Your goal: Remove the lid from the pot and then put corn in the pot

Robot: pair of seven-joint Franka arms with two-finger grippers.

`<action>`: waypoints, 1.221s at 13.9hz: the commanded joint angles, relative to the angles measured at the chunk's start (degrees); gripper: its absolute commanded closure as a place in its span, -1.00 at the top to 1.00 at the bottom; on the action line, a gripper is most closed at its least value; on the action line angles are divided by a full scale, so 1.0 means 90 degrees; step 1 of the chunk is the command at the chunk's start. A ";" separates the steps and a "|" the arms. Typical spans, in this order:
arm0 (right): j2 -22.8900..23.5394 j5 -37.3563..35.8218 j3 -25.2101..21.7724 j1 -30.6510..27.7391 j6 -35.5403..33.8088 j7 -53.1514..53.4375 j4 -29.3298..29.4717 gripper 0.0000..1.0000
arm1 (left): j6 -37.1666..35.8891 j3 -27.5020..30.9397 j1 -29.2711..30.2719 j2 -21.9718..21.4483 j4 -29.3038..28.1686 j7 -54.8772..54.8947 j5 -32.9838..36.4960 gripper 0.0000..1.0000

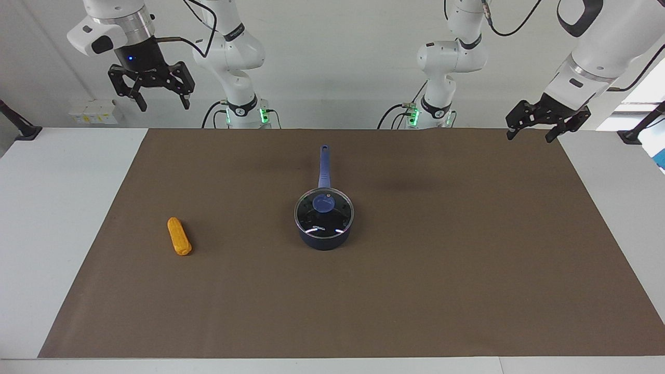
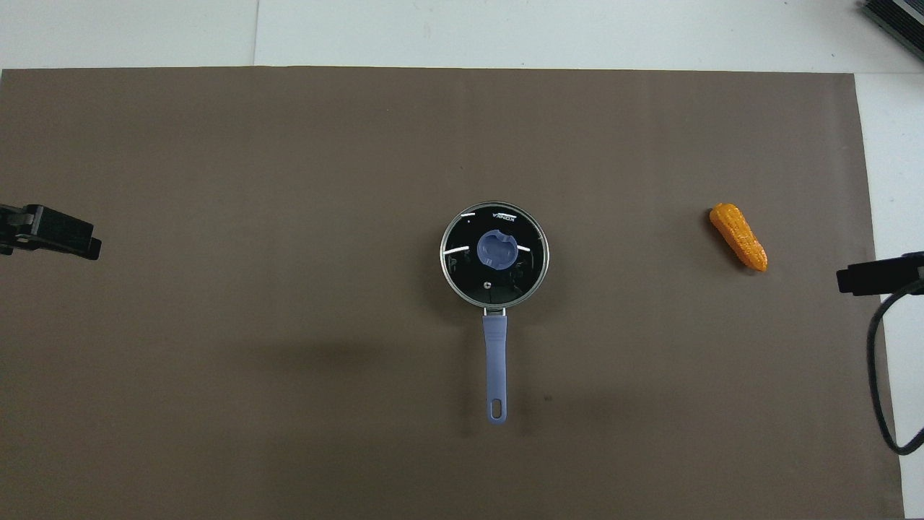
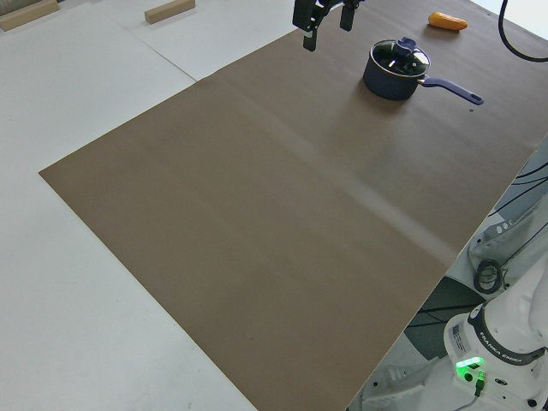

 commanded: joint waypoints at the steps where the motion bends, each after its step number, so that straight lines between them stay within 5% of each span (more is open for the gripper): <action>1: -0.0166 0.0035 -0.0003 -0.0068 -0.0008 -0.0192 -0.0190 1.00 | -0.0033 0.0042 -0.0018 -0.0161 -0.0188 -0.0003 -0.0072 1.00; 17: -0.0244 0.0035 -0.0003 -0.0117 0.0012 -0.0192 -0.0307 1.00 | 0.0142 0.0032 -0.0145 -0.0190 -0.0392 -0.0003 -0.0072 1.00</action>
